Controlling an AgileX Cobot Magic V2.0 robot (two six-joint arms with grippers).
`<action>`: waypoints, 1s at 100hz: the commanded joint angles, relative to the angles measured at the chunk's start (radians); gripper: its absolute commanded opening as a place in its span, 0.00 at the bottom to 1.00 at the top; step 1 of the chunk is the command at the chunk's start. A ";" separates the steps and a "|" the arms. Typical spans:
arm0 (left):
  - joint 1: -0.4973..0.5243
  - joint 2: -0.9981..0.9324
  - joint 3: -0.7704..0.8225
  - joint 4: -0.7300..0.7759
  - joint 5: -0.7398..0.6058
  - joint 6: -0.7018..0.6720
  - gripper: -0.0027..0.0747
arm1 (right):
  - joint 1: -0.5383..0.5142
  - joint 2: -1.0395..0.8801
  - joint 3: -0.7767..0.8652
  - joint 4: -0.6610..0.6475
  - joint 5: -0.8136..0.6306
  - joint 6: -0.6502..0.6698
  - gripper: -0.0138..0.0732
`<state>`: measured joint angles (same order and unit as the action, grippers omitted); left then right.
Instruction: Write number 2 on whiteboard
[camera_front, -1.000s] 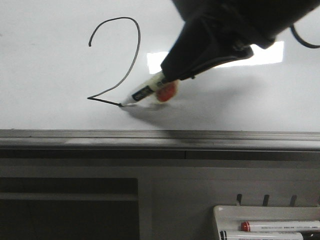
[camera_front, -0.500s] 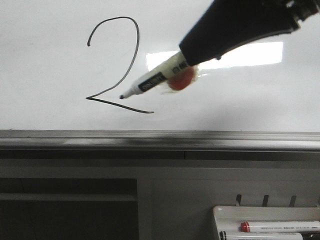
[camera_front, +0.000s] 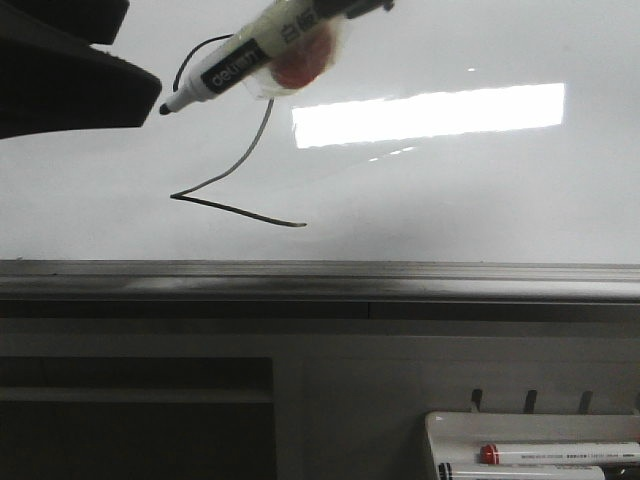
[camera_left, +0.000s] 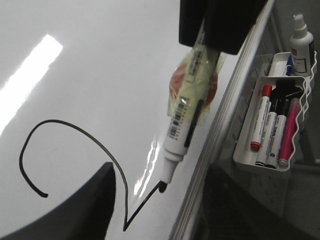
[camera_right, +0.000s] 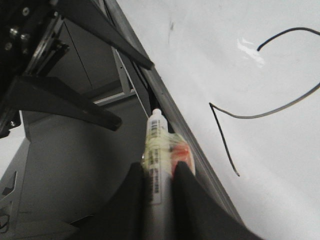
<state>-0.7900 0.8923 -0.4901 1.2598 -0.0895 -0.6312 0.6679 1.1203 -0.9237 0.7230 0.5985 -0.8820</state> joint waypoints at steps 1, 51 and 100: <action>0.000 -0.002 -0.041 0.015 -0.041 -0.003 0.51 | 0.027 -0.018 -0.043 0.029 -0.042 -0.015 0.10; 0.000 -0.002 -0.041 0.041 -0.043 -0.001 0.02 | 0.083 0.047 -0.104 0.017 -0.061 -0.015 0.10; 0.000 0.001 0.040 0.041 -0.078 -0.001 0.01 | 0.083 0.090 -0.066 0.017 -0.077 -0.015 0.10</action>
<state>-0.7900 0.8931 -0.4474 1.3416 -0.1412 -0.6097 0.7502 1.2171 -0.9761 0.7163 0.5899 -0.8860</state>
